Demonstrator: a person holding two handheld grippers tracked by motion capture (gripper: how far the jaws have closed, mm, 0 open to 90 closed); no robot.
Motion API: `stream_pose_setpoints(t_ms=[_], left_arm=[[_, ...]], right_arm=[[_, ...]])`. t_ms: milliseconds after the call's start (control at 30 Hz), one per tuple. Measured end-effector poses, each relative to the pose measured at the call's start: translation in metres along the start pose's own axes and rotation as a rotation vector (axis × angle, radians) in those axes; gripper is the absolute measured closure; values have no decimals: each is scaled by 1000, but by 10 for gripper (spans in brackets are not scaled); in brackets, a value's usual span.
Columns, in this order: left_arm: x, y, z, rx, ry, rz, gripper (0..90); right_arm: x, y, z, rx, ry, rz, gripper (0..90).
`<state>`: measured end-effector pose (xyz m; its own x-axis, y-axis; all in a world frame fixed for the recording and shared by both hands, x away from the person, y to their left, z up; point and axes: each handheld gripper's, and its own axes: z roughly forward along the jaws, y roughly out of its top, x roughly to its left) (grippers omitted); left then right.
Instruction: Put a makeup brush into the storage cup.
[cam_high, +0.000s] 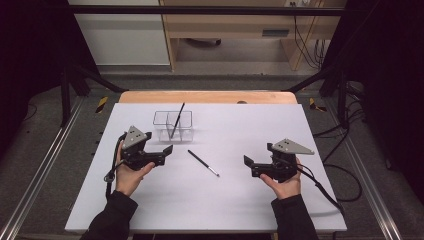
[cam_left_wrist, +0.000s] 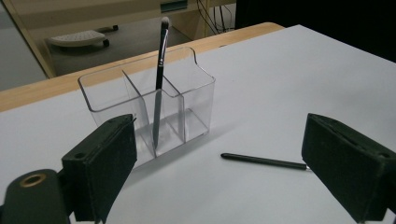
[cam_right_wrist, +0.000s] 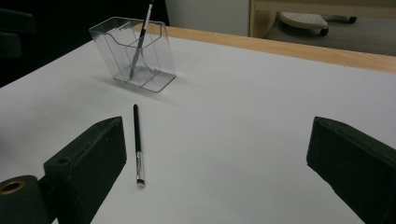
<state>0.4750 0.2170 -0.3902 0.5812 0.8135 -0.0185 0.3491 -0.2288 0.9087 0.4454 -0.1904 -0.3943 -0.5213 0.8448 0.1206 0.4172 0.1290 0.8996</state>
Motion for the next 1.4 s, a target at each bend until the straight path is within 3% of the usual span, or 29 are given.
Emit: stream_pose_setpoints(t_ms=[400,733,1400], left_arm=[[-3,-17,-6,12,0,16,88],[0,-22,-10,24,-4,6,90],[9,-36,-25,46,13,-14,92]], right_arm=[[1,-2,5,44,-17,-32,61],[6,1,12,77,-23,-25,57],[31,19,36,167,2,-100,51]])
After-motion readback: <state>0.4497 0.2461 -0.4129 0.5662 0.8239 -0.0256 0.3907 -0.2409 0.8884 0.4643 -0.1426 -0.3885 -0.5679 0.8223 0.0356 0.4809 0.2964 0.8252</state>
